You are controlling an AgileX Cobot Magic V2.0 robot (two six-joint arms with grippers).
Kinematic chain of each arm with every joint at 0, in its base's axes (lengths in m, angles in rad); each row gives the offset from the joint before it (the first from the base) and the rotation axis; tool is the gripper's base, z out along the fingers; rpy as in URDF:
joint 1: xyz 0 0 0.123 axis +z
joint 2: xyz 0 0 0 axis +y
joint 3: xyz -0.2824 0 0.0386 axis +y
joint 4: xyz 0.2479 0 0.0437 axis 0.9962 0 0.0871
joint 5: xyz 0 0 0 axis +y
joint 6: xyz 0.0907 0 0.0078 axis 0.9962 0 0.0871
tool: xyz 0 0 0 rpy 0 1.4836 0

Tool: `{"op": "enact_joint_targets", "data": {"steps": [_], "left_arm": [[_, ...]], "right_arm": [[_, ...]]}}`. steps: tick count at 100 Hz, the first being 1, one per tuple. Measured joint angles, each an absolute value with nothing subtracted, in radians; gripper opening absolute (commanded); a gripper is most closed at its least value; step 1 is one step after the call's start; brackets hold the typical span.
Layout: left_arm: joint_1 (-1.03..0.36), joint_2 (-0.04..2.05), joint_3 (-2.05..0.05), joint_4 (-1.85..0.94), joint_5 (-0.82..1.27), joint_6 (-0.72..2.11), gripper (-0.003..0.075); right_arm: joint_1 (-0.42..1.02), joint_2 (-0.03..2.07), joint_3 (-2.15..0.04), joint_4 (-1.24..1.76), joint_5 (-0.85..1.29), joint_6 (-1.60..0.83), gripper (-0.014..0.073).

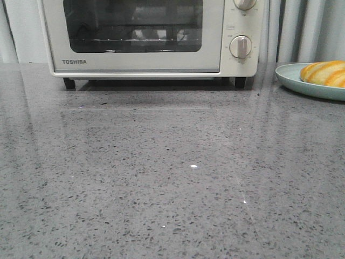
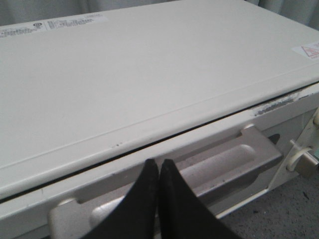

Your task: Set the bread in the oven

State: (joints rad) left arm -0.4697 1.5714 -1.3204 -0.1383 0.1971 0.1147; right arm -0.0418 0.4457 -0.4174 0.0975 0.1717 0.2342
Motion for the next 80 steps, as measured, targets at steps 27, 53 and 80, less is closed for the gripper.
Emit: {"op": "enact_joint_targets", "data": {"steps": [27, 53, 80], "left_arm": [[-0.497, 1.485, -1.227, -0.135, 0.249, 0.117, -0.0022], [-0.558, 1.380, -1.017, -0.141, 0.321, 0.117, -0.0022], [-0.579, 1.405, -0.859, -0.138, 0.365, 0.117, -0.0022]], "right_arm": [[-0.035, 0.446, -0.417, 0.097, 0.172, 0.234, -0.0049], [-0.008, 0.446, -0.417, 0.097, 0.151, 0.234, -0.0049], [-0.008, 0.446, -0.418, 0.097, 0.122, 0.234, -0.0049]]}}
